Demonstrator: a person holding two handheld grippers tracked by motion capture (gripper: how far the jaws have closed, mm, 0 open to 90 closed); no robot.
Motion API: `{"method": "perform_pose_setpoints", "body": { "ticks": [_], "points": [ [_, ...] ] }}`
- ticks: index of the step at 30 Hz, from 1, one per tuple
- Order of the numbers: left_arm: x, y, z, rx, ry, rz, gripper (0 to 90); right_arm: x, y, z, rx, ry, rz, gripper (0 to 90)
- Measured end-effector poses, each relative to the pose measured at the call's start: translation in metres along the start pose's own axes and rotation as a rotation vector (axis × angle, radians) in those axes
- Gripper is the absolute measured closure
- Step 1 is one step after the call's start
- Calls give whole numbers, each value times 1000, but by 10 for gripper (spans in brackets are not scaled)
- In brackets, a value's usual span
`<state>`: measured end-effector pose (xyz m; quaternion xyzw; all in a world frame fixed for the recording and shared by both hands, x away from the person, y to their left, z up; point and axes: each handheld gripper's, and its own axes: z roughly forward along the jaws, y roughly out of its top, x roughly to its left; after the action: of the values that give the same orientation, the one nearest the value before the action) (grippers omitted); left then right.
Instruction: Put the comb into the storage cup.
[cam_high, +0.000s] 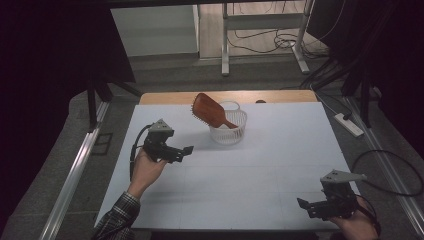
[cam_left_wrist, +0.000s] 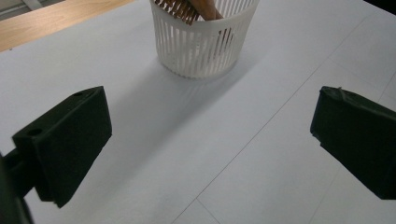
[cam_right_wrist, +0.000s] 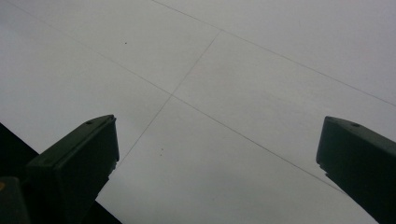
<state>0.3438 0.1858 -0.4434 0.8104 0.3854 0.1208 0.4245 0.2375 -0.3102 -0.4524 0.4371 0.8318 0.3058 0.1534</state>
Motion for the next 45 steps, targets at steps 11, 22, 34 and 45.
{"method": "perform_pose_setpoints", "body": {
  "ticks": [11,22,34,45],
  "points": [
    [-4,-7,-9,7,15,9,0,1,0,0,2,-5,-9,0],
    [-7,-15,-17,16,18,4,0,2,0,0,6,-6,-14,0],
    [-10,-25,-26,13,22,-4,0,2,0,0,6,-8,-18,0],
    [-13,-34,-35,13,25,-16,0,3,0,0,6,-10,-20,0]
  ]
}}
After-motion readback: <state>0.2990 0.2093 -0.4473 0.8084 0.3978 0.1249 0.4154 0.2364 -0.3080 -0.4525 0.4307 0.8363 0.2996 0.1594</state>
